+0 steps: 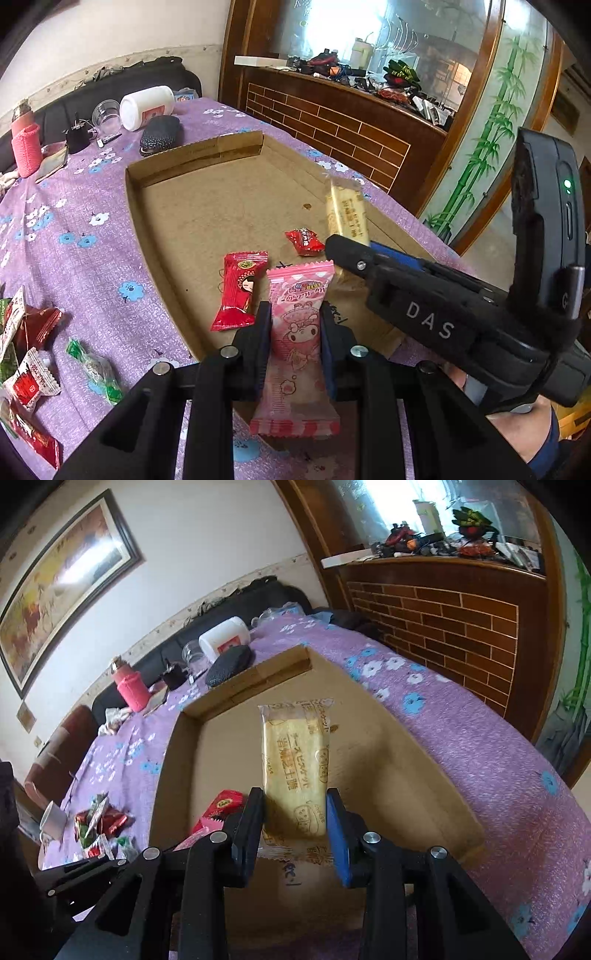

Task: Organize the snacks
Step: 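Carry both held packets over the cardboard box, then lower the yellow biscuit packet into the box and open the right tool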

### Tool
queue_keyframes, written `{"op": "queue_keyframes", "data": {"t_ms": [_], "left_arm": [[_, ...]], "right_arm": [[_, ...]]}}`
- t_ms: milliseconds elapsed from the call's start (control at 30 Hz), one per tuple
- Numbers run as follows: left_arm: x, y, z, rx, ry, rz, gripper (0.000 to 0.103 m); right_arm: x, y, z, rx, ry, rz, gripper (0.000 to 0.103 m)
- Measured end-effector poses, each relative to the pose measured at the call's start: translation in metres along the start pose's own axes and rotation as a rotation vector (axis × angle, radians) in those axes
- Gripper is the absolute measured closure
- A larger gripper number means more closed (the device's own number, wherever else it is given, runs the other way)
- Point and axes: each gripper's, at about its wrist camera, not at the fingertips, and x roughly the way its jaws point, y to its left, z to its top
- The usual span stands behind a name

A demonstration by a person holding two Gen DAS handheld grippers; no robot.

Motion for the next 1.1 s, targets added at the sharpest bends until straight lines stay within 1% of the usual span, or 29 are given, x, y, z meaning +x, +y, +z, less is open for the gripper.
{"op": "queue_keyframes", "data": {"t_ms": [67,167,300,500,767,933,967,1067,1100], "left_arm": [[-0.002,0.003,-0.003,-0.003,-0.009,-0.008,0.08],[0.0,0.005,-0.006,-0.008,-0.003,-0.029,0.079],[0.001,0.005,-0.007,-0.004,-0.002,-0.041,0.079],[0.001,0.01,-0.008,-0.025,0.002,-0.056,0.079],[0.004,0.011,-0.009,-0.027,0.013,-0.05,0.075],[0.001,0.009,-0.01,-0.015,0.0,-0.047,0.064],[-0.001,0.008,-0.01,-0.006,-0.01,-0.04,0.064],[-0.005,0.003,-0.011,0.017,-0.032,-0.021,0.064],[-0.006,0.001,-0.012,0.026,-0.041,-0.012,0.064]], "right_arm": [[0.001,0.0,0.0,0.002,0.001,-0.001,0.068],[0.001,0.001,-0.001,-0.003,0.005,-0.01,0.068],[0.002,0.002,-0.001,-0.005,0.008,-0.018,0.068],[0.003,0.003,0.0,-0.009,0.013,-0.027,0.067],[0.002,0.004,0.0,-0.007,0.011,-0.026,0.067],[0.001,0.001,-0.001,0.002,0.005,-0.015,0.067],[0.0,0.001,-0.002,0.003,0.004,-0.013,0.067],[0.0,0.001,-0.002,-0.001,0.005,-0.015,0.064],[0.0,0.002,-0.003,-0.006,0.007,-0.013,0.061]]}}
